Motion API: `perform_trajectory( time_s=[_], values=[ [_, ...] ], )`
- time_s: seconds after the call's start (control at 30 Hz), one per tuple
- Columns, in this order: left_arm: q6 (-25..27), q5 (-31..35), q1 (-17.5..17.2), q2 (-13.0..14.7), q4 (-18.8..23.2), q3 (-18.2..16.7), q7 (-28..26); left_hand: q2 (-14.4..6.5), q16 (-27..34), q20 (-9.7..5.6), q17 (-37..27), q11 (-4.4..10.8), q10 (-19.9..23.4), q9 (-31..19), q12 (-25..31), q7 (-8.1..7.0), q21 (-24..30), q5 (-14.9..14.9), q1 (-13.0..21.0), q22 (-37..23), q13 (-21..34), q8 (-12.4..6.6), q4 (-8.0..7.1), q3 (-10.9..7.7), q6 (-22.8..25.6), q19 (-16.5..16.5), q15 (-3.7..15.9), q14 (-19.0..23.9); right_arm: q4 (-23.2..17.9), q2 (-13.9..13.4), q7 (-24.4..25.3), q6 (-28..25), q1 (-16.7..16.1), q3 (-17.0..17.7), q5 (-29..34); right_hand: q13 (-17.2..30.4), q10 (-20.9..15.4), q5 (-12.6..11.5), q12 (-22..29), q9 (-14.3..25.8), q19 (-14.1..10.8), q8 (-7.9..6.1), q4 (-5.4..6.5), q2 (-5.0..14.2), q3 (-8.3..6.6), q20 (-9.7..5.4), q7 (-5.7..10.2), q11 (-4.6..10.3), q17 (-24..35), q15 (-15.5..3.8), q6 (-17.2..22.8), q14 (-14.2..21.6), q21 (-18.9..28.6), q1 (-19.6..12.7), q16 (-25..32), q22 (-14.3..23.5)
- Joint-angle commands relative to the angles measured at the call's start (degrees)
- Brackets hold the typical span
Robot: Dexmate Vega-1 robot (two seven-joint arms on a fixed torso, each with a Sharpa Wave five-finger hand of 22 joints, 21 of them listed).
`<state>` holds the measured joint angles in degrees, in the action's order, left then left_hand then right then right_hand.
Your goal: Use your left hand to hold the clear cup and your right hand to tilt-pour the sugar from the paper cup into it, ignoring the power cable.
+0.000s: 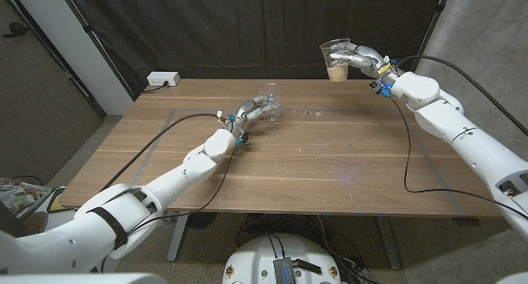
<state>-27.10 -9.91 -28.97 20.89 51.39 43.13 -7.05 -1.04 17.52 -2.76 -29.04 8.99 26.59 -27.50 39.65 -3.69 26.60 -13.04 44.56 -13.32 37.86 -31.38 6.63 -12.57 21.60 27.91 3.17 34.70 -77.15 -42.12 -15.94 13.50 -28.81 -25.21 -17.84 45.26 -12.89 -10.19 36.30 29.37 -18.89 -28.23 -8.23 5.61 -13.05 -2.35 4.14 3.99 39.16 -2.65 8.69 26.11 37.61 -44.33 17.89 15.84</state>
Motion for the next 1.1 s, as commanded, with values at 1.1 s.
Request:
perform_trajectory(
  time_s=[1.1],
  values=[
    [0.6,1.3,1.8,0.6,0.3,1.2,4.2,-0.5,-0.6,-2.51,-0.9,0.0,0.6,-0.3,0.6,0.12,0.7,0.6,1.1,0.0,0.5,-0.61,-0.19,0.08,0.8,-0.2,6.78,1.0,-7.6,2.2,-13.8,-14.2,16.5,-12.9,22.3,0.5,-2.6,-0.3,-0.3,0.1,0.0,-0.76,0.18,0.19,-0.58,-7.0,-0.55,-0.71,0.6,-10.25,2.8,2.4,0.8,-0.5,1.2,-0.6]
  ],
)
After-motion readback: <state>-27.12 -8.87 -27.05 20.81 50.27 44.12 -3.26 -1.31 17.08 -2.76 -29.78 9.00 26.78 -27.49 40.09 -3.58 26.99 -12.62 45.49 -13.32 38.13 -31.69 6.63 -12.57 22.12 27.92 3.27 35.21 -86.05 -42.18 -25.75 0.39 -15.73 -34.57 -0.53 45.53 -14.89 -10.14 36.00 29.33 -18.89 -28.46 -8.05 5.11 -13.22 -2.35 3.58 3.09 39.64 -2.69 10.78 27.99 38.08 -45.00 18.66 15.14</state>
